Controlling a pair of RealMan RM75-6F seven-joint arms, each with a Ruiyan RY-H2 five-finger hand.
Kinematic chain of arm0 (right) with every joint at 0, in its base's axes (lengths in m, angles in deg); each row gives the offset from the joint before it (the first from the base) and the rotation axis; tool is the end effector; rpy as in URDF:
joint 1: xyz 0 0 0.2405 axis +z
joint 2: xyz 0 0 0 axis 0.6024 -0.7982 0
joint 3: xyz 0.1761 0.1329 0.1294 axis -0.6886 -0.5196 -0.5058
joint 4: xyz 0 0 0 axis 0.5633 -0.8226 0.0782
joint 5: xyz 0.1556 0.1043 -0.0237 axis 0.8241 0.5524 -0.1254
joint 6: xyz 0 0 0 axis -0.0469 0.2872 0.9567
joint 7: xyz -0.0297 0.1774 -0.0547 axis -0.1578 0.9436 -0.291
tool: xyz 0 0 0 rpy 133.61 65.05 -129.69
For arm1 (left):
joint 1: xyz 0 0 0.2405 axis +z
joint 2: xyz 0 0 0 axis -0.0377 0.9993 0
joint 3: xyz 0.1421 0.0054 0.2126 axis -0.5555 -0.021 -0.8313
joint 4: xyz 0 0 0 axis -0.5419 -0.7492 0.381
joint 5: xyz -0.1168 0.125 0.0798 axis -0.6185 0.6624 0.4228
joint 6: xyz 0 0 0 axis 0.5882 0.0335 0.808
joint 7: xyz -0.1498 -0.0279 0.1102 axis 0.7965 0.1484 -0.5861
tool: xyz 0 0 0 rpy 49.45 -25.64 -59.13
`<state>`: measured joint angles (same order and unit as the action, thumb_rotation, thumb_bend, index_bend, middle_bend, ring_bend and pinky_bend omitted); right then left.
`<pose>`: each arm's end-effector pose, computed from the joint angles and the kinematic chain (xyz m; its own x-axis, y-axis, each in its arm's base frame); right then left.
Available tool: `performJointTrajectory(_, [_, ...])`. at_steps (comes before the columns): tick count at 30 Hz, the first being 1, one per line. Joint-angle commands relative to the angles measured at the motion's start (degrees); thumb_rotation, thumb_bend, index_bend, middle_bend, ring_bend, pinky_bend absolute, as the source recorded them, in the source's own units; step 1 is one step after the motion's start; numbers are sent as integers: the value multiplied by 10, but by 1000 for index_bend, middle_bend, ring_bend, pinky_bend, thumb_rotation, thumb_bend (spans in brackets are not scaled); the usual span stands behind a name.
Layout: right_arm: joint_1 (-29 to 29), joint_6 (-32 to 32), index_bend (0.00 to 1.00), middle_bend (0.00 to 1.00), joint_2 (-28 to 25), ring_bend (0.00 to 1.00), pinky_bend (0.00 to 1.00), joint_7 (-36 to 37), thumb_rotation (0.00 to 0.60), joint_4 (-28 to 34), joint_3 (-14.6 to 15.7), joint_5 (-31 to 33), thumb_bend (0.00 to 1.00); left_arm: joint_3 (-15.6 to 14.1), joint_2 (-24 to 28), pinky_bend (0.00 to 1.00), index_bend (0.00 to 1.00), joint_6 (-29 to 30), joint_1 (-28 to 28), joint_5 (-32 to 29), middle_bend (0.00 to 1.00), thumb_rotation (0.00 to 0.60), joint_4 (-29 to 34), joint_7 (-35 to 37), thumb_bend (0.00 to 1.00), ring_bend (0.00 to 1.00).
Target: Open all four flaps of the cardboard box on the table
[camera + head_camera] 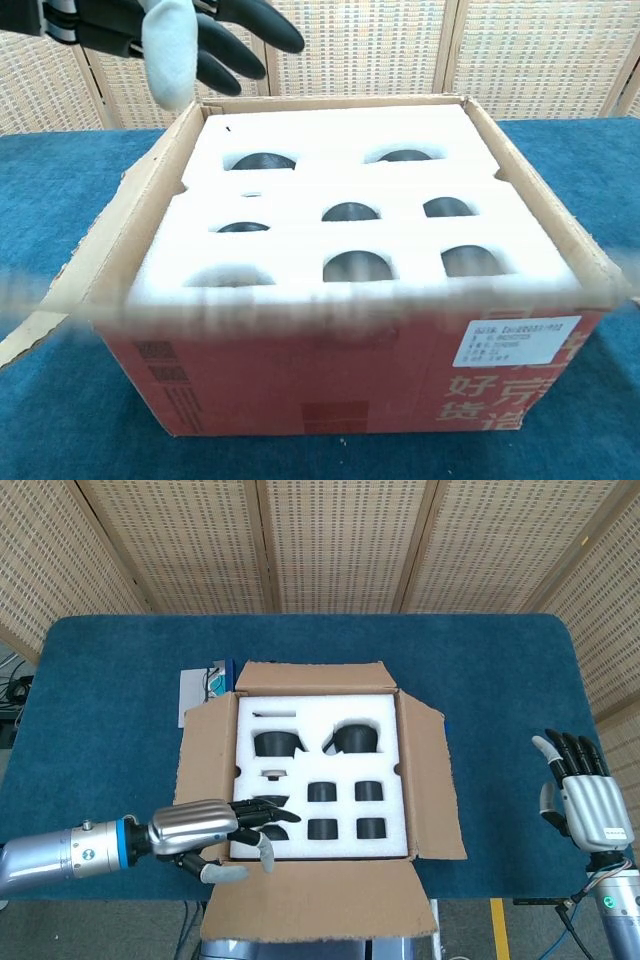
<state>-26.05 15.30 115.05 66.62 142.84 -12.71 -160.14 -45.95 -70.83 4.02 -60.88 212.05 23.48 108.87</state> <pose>-0.2516 -0.2630 0.2076 0.3920 0.0178 0.9198 -0.9179 -0.0586 0.3924 -0.0257 0.2628 0.1404 0.3256 0.7733 0.5441 0.7375 -0.5678 0.3657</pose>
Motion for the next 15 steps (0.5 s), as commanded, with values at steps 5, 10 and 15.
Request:
performJointTrajectory(5, [-1, 1, 102, 68, -1, 0, 0, 2, 600, -1, 1, 0, 774, 23, -11, 0, 375, -35, 33, -109, 0, 11, 2, -149, 324, 0])
performJointTrajectory(10, [-2, -1, 102, 68, 2, 0, 0, 9, 600, -8, 2, 1, 775, 43, -42, 0, 314, -21, 109, -241, 0, 164, 8, -359, 395, 0])
performJointTrajectory(15, [1, -5, 102, 68, 7, 0, 0, 10, 600, -17, 2, 1, 775, 49, -85, 0, 174, 40, 181, -346, 0, 441, 13, -532, 399, 0])
